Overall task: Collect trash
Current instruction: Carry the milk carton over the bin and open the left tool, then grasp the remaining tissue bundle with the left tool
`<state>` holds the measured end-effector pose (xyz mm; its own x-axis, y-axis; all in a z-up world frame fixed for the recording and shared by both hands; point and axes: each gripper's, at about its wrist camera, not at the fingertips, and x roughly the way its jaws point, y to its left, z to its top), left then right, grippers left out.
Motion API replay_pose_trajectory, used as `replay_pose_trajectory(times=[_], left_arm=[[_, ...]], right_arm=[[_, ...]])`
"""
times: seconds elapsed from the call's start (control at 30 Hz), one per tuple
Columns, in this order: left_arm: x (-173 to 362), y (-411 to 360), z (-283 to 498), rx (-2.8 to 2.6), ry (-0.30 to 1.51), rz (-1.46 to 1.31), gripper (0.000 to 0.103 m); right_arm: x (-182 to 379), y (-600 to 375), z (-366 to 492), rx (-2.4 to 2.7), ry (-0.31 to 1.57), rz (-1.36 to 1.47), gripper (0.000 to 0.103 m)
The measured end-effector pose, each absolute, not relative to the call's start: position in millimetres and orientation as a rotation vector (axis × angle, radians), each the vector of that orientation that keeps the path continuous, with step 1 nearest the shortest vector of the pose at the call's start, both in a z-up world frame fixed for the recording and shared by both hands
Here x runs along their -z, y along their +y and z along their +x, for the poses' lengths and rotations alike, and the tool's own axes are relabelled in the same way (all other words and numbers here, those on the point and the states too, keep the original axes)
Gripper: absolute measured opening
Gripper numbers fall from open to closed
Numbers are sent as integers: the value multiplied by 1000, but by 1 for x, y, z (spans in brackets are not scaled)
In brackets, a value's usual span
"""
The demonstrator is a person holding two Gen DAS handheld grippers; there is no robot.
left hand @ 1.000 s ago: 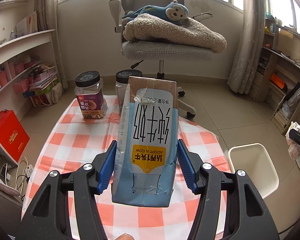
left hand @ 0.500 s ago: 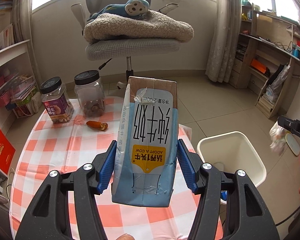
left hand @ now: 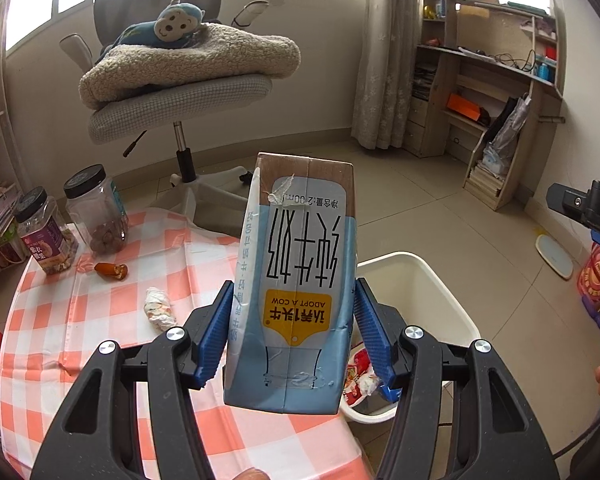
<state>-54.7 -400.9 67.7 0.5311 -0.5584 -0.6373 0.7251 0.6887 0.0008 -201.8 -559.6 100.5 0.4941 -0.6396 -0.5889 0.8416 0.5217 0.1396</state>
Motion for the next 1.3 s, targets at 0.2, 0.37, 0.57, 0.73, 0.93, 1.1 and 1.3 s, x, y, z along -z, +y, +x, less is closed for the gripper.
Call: replay_pose_trajectory(times=[0.2,0.37,0.57,0.73,0.93,1.1,1.3], left_arm=[[-71,-437,-71,836,660,293,58],[-67,-464,-79,887,686,317,59],[-62,-477,-80,915,688,360,77],[-60,-463,-67,858,676,356,81],[-35,-436,-14,644,743,349,82],[-6,-410,41,481,838,310,82],[25,-389,88,353,892,316,82]], right_arm=[[-103,-571,-223,1011,489,444,96],[-101,-583,-236,1039,479,485,96],[-101,-581,-237,1064,482,461,96],[-101,-573,-224,1052,502,428,96],[-100,-551,-193,966,547,385,96],[-98,-533,-166,905,592,338,96],[-92,-521,-143,865,642,319,96]])
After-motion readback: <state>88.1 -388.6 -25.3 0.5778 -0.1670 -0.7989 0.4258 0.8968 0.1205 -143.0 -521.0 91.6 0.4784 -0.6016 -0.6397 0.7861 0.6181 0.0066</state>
